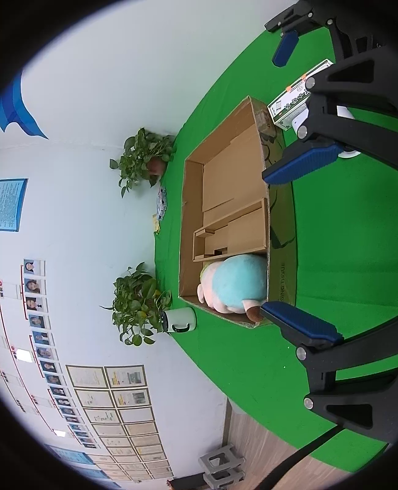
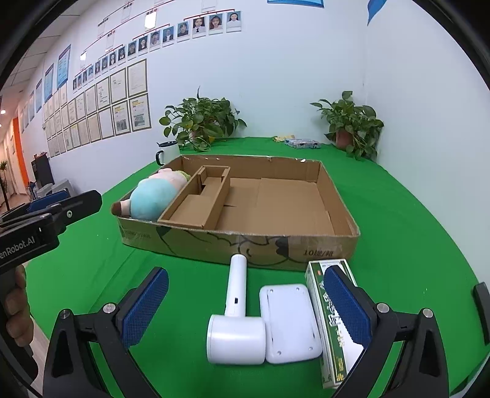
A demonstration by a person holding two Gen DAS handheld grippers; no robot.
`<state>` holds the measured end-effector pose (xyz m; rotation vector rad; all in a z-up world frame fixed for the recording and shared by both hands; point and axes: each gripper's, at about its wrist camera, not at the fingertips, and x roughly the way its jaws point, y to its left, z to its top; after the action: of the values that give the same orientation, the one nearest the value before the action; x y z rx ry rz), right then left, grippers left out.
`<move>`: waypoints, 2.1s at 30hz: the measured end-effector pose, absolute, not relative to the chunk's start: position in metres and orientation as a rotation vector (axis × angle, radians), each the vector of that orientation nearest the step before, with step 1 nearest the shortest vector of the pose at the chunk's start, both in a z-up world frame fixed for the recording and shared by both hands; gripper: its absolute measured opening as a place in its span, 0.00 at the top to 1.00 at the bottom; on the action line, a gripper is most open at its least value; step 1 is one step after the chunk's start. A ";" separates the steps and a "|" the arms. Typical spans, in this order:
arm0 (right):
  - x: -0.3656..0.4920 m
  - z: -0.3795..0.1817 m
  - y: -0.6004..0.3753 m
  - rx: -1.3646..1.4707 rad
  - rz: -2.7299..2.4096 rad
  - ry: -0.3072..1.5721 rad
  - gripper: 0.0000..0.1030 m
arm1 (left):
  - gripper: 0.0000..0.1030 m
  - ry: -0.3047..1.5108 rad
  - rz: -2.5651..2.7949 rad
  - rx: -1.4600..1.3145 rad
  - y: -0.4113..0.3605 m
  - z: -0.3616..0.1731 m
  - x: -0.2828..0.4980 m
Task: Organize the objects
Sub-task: 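Withdraw the left gripper from the box toward the remaining white items, then move the right gripper to the white hair dryer head and grasp it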
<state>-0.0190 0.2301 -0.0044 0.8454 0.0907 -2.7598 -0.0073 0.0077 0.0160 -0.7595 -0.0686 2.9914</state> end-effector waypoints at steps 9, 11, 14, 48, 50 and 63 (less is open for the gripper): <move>-0.023 -0.007 0.235 0.859 -2.741 0.080 0.01 | 0.24 -0.062 2.967 -0.768 0.014 0.014 -0.011; -0.022 -0.009 0.234 0.859 -2.738 0.086 0.01 | 0.24 -0.078 2.954 -0.772 0.014 0.012 -0.012; -0.023 -0.010 0.234 0.864 -2.721 0.083 0.01 | 0.24 -0.112 2.931 -0.789 0.013 0.009 -0.015; -0.023 -0.079 0.222 1.148 -2.622 0.164 0.50 | 0.65 -0.280 2.640 -1.035 0.004 -0.040 -0.019; -0.014 -0.078 0.220 1.156 -2.589 0.131 0.50 | 0.65 -0.311 2.574 -1.076 0.006 -0.048 -0.023; 0.007 -0.078 0.211 1.154 -2.477 0.072 0.32 | 0.65 -0.408 2.158 -1.352 0.054 -0.103 -0.064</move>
<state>0.0072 0.2110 -0.0781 1.1542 0.0722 -2.4765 -0.0640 0.0537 -0.1028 -1.3515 -0.4079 2.1579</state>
